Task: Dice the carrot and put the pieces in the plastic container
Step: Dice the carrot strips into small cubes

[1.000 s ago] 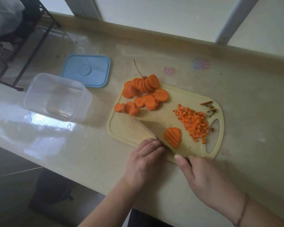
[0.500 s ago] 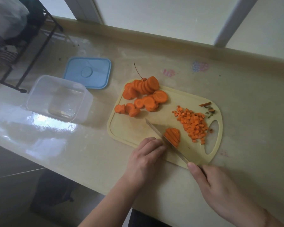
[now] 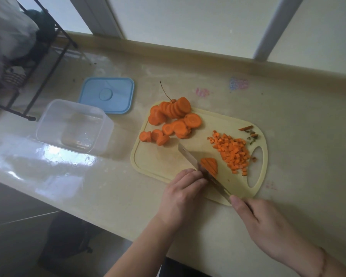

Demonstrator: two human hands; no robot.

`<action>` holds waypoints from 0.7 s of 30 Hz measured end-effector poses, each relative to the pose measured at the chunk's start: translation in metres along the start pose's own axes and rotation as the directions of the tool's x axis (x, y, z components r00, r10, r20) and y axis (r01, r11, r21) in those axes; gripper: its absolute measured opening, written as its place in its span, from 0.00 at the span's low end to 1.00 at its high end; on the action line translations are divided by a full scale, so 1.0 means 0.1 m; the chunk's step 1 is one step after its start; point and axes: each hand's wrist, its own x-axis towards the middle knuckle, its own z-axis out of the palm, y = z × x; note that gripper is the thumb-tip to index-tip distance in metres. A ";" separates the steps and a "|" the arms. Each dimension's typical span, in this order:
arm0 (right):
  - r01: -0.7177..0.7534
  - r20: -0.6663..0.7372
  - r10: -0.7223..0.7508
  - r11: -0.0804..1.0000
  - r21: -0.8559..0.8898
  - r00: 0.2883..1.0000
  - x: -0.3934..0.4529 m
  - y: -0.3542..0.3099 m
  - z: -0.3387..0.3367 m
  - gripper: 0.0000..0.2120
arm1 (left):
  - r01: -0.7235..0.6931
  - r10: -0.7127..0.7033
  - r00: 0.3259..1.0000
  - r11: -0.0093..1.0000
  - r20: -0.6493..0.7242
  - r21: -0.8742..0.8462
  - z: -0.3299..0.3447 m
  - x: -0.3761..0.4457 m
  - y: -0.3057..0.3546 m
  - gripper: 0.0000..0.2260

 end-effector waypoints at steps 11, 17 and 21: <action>-0.012 0.008 0.012 1.000 -0.003 1.000 -0.08 -0.06 -0.15 0.32 | 0.009 -0.009 1.000 1.000 -0.002 -0.022 0.01 -0.02 0.00 0.13; -0.095 -0.013 0.098 0.989 0.117 0.995 -0.19 0.07 -0.26 0.34 | 0.004 -0.003 1.000 0.999 0.027 -0.043 -0.11 -0.04 0.01 0.10; -0.217 -0.014 0.226 0.950 0.226 0.974 -0.19 0.24 -0.35 0.37 | -0.059 0.058 0.992 0.998 0.113 0.008 -0.31 0.25 -0.08 0.12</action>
